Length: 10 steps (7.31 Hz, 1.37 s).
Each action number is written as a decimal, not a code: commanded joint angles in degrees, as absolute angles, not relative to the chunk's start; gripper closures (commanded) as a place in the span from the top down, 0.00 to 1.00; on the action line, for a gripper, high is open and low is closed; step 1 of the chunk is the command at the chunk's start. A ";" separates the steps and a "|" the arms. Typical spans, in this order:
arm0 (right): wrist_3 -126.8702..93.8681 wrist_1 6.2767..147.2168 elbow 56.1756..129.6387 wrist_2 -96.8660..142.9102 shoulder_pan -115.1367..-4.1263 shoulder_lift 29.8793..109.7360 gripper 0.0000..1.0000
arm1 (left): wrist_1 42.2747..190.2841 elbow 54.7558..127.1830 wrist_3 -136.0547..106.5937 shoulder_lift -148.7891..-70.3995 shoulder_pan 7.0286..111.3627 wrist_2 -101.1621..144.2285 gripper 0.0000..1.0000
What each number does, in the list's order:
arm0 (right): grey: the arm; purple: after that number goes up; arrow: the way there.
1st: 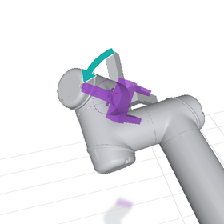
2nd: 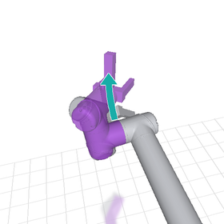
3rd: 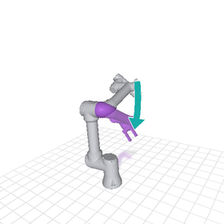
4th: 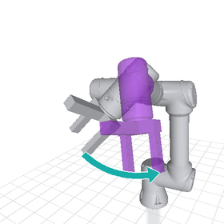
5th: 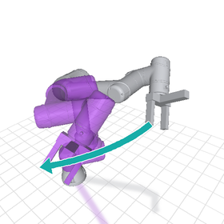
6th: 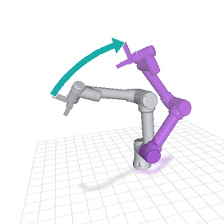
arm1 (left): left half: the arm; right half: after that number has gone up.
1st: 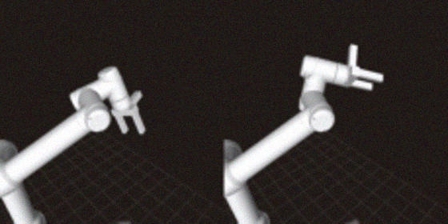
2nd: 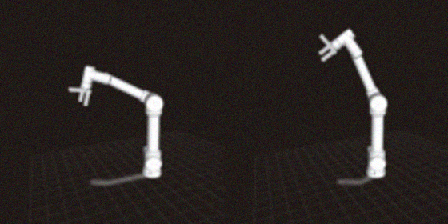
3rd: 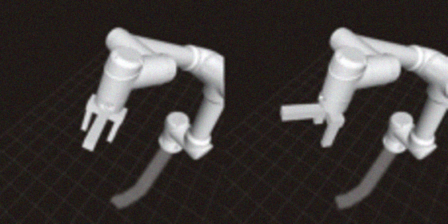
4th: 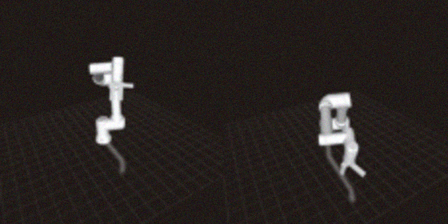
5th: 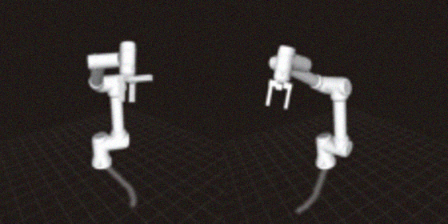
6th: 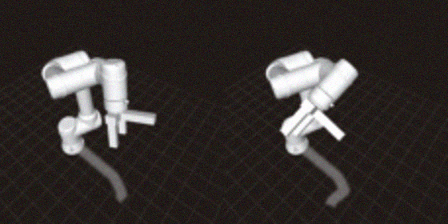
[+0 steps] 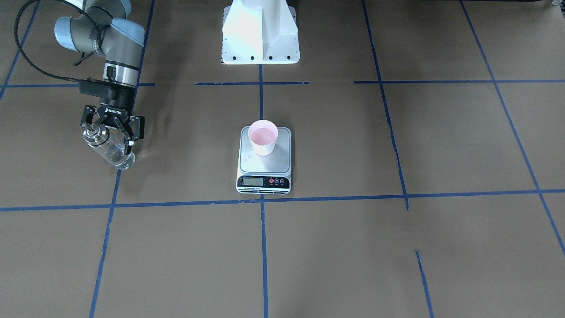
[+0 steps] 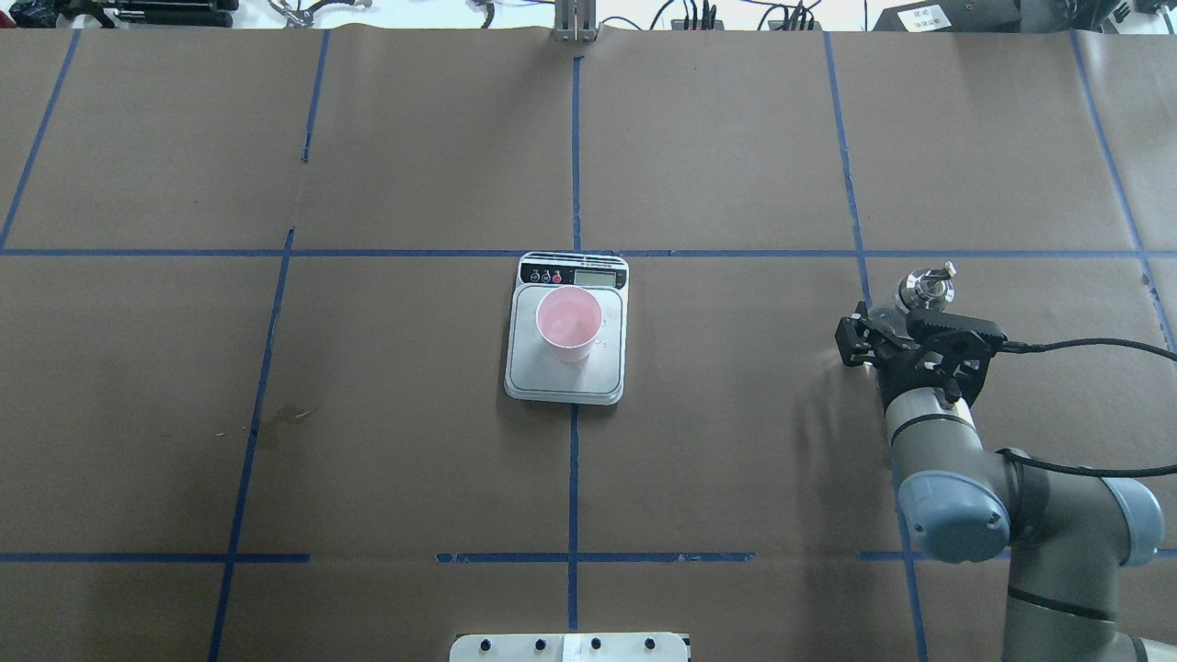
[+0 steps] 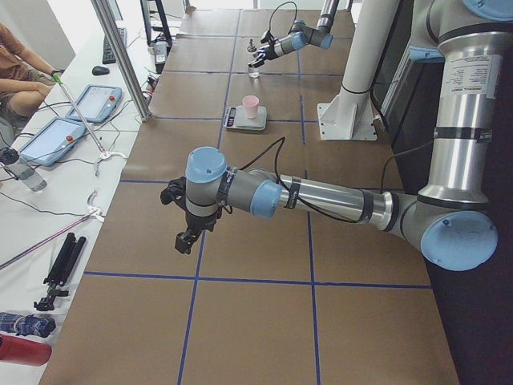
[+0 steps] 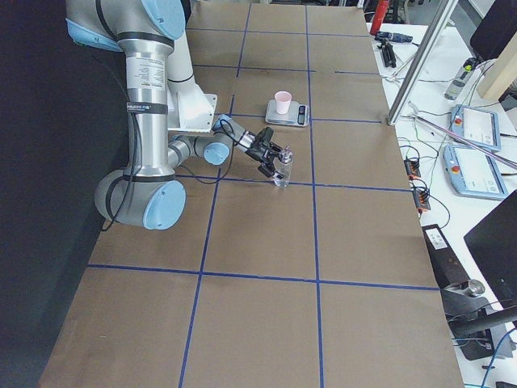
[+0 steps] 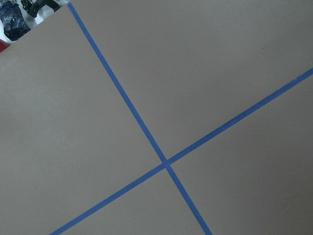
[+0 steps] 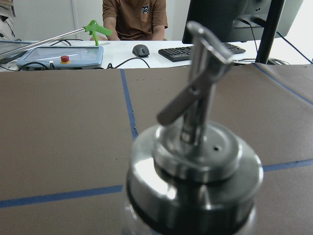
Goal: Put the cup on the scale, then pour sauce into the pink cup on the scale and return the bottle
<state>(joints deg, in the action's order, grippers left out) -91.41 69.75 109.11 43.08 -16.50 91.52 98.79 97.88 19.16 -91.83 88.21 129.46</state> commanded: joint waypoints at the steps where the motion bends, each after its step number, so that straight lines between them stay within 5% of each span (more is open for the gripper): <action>1: -91.84 69.79 115.90 43.33 -12.85 97.79 1.00 | 98.79 97.82 19.16 -91.76 88.16 129.46 1.00; 4: -92.11 70.31 125.29 46.39 -8.71 105.78 1.00 | 98.88 97.82 19.16 -91.58 88.24 129.46 1.00; 6: -92.02 88.54 141.15 50.00 -8.35 110.56 1.00 | 98.88 97.91 19.16 -91.41 88.24 129.46 1.00; 8: -91.15 108.64 154.12 52.55 -9.31 107.17 1.00 | 98.88 97.91 19.25 -91.23 88.24 129.46 1.00; 10: -78.92 113.99 154.25 58.85 -17.10 98.65 1.00 | 98.88 98.00 19.25 -91.06 88.24 129.46 1.00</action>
<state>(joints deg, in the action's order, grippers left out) -86.62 110.13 153.28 55.09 -12.85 103.53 98.88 97.94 19.24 -91.16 88.24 129.46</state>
